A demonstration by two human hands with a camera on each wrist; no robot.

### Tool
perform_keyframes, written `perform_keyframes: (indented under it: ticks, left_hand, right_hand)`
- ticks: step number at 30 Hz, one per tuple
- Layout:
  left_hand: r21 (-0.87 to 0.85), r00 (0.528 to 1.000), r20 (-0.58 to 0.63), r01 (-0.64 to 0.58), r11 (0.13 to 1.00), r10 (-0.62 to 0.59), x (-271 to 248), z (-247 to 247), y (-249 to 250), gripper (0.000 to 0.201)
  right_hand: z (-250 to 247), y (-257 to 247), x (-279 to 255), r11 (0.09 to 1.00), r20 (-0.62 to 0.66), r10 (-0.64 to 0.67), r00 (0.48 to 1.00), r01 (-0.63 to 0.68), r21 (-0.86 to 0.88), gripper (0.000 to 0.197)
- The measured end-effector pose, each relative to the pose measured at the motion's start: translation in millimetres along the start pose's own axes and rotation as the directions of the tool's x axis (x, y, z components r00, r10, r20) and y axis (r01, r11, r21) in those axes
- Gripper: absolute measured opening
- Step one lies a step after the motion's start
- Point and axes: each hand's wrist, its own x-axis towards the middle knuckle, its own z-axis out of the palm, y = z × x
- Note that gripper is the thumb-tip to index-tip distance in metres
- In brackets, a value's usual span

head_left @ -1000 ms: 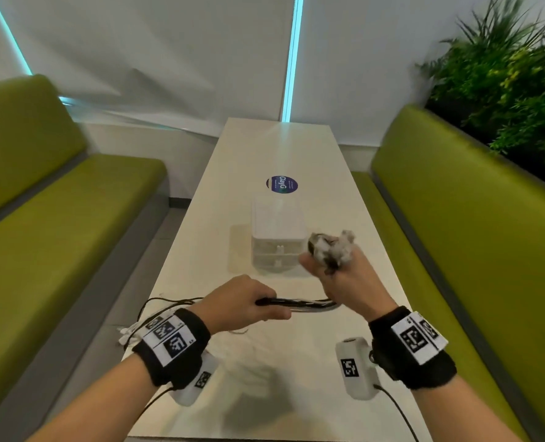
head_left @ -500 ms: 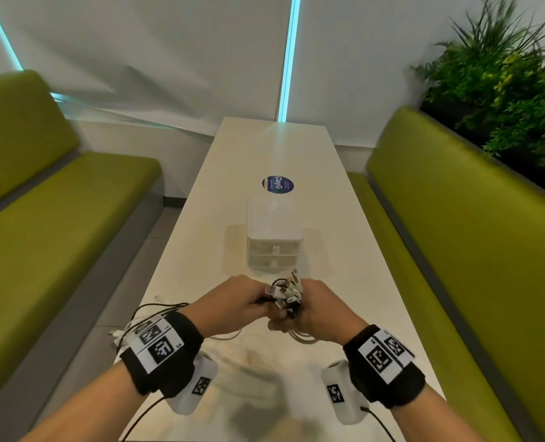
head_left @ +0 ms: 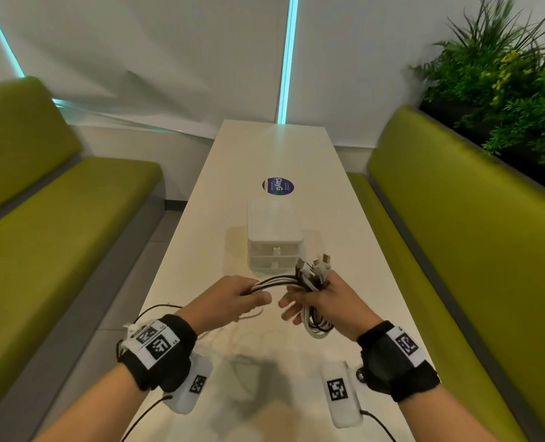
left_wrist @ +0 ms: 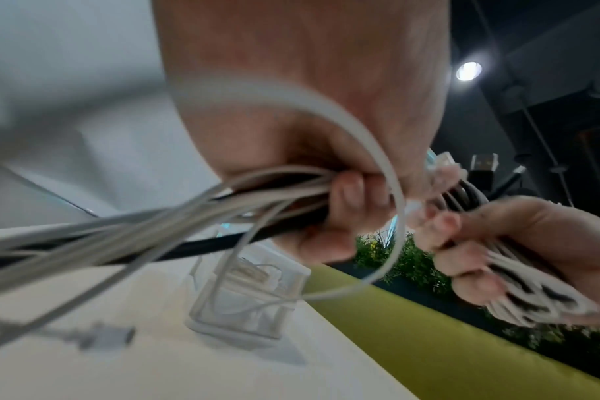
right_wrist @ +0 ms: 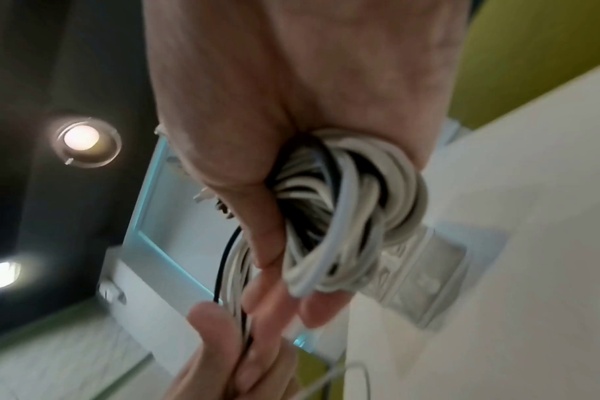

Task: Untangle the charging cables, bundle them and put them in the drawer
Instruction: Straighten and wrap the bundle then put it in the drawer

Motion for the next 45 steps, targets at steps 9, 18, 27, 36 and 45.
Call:
perform_keyframes:
  ticks: [9,18,27,36,45]
  left_hand:
    - [-0.426,0.967,-0.25,-0.159,0.891,0.052,-3.8,31.4,35.4,0.048]
    - [0.413,0.98,-0.2,0.073,0.908,0.012,-10.2,24.1,-0.1,0.028]
    - [0.703,0.974,-0.203,0.217,0.677,-0.1,-8.4,12.6,-13.4,0.018]
    - [0.681,0.912,-0.23,0.401,0.613,-0.34,-23.3,-7.8,-62.1,0.006]
    - [0.466,0.981,0.038,0.15,0.872,-0.189,-5.9,-10.6,-2.5,0.135]
  right_hand:
    - [19.1,3.6,-1.1,0.947,-0.269,-0.061,0.961,0.141,0.29,0.019]
    - [-7.9,-4.5,-8.2,0.811,-0.481,-0.018,0.877,0.293,0.506,0.025]
    - [-1.2,4.4,-10.5,0.825,-0.437,-0.047,0.898,0.281,0.49,0.019]
    - [-10.5,9.9,-4.5,0.829,-0.429,-0.079,0.9,0.299,0.473,0.026]
    - [-3.6,16.6,-0.3,0.899,-0.406,-0.091,0.909,0.25,0.36,0.03]
